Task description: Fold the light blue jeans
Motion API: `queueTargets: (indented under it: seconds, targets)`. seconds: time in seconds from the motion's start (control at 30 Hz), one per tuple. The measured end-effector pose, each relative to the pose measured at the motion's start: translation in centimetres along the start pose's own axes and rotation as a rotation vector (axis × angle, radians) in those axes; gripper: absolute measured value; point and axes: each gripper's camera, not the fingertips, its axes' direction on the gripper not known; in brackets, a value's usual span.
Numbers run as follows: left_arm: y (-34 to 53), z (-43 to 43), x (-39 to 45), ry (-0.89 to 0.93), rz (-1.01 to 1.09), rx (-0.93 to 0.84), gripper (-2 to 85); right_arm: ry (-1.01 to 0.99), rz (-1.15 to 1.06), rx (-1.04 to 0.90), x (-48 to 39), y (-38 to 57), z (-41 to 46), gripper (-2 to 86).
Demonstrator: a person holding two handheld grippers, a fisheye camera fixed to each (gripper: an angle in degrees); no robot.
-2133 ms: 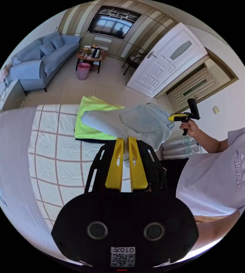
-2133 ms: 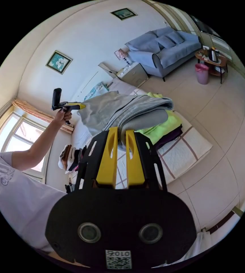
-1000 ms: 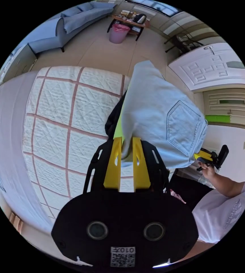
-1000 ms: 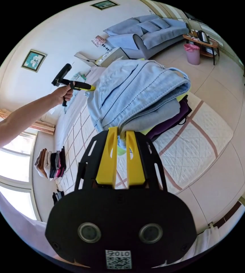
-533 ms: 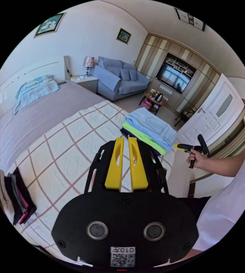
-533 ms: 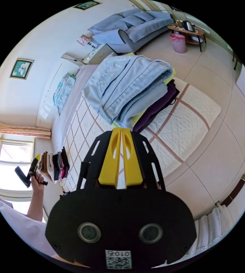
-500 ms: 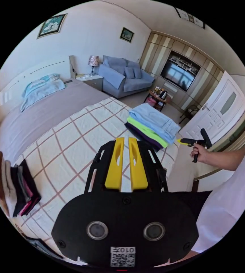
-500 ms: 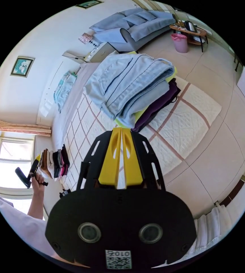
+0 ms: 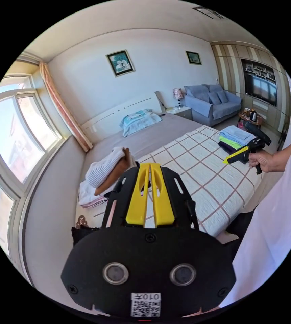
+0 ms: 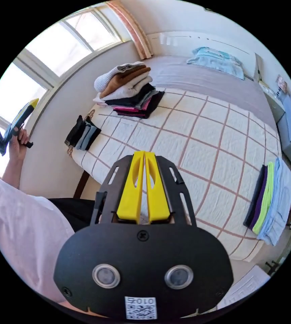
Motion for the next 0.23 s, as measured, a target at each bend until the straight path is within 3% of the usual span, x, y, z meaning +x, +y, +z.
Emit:
queueTargets:
  seconds: [0.23]
  targets:
    - [0.5, -12.4, -6.5, -0.283, -0.113, 0.017, 0.2, -0.005, -0.451, 0.095, -15.9, -8.1, 0.2, 2.5]
